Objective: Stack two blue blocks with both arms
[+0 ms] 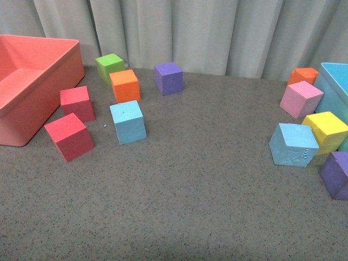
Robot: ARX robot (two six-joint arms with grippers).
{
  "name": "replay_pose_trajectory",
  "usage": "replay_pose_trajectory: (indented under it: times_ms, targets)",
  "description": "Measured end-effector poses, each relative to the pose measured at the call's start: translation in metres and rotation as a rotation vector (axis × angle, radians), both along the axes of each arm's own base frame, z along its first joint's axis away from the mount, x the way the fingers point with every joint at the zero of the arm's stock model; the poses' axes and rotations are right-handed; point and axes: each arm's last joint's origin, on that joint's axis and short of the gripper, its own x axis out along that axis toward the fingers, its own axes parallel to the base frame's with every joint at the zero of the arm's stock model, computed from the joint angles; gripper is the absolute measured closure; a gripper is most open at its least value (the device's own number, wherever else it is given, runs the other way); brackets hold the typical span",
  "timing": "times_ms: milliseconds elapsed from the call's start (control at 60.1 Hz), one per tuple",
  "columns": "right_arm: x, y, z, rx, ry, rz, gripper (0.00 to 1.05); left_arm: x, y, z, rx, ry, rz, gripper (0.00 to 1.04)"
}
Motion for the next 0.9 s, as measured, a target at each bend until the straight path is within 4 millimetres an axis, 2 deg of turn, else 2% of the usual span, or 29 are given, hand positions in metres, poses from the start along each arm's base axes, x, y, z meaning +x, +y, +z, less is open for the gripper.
replay_pose_trajectory:
  times_ms: [898]
  targets:
    - [0.0000, 0.0000, 0.0000, 0.000, 0.000, 0.000, 0.10, 0.0000, 0.0000, 0.0000, 0.000, 0.000, 0.000, 0.07]
